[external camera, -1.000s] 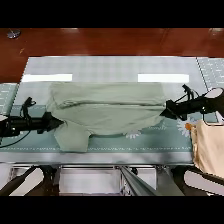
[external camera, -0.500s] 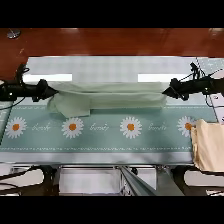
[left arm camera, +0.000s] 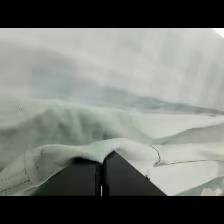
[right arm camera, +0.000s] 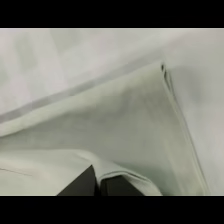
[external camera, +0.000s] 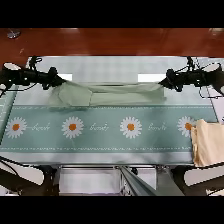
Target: Fold the shirts.
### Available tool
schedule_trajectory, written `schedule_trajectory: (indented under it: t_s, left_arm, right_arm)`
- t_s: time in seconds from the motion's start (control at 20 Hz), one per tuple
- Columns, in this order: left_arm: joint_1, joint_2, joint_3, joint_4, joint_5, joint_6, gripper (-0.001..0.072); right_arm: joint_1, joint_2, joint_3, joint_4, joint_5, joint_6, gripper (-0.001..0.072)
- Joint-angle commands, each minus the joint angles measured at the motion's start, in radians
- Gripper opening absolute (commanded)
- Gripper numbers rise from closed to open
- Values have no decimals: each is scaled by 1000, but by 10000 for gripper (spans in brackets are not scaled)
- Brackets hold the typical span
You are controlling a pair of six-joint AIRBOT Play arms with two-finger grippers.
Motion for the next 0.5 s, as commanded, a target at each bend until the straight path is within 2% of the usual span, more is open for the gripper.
schedule_trajectory:
  t_s: [0.0, 0.05, 0.1, 0.2, 0.3, 0.35, 0.45]
  left_arm:
    - [-7, -45, 40, 0, -24, -2, 54]
    - [-6, -46, 43, 0, -61, 13, 370]
    - [5, -46, 58, 4, -110, 25, 690]
    - [60, -43, 120, 64, -244, -24, 701]
    - [134, -13, 148, 206, -363, -84, 700]
    - [163, 18, 131, 298, -381, -104, 700]
    - [203, 122, 13, 430, -322, -120, 700]
  right_arm:
    - [1, -51, 34, 33, -9, 3, 115]
    - [1, -54, 34, 40, 5, 0, 475]
    - [-8, -51, 40, 39, 19, -23, 625]
    - [-63, -51, 79, 18, 116, -27, 619]
    - [-138, -46, 97, -38, 214, -26, 619]
    - [-166, -47, 97, -97, 252, -13, 619]
    - [-182, -48, 81, -212, 269, 31, 618]
